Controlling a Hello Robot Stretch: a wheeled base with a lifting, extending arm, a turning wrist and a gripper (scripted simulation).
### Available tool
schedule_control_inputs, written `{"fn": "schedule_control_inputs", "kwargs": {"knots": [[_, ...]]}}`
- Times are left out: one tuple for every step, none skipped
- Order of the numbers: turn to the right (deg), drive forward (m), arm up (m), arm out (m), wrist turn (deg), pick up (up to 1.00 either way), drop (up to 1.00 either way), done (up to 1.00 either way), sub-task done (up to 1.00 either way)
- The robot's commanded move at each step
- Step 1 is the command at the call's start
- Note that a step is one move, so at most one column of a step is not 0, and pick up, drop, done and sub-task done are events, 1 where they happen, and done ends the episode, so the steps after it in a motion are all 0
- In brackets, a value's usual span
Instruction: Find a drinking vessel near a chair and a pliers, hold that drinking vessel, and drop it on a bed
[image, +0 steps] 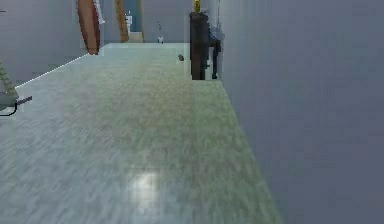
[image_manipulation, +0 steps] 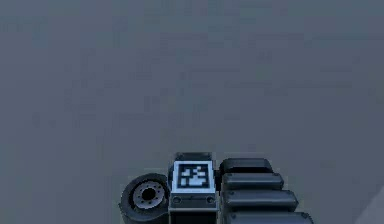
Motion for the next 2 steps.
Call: {"fn": "schedule_control_inputs", "kwargs": {"knots": [[-45.0, 0.0, 0.0, 0.0, 0.0, 0.0, 0.0, 0.0, 0.0], [-12.0, 0.0, 0.0, 0.0, 0.0, 0.0, 0.0, 0.0, 0.0]]}}
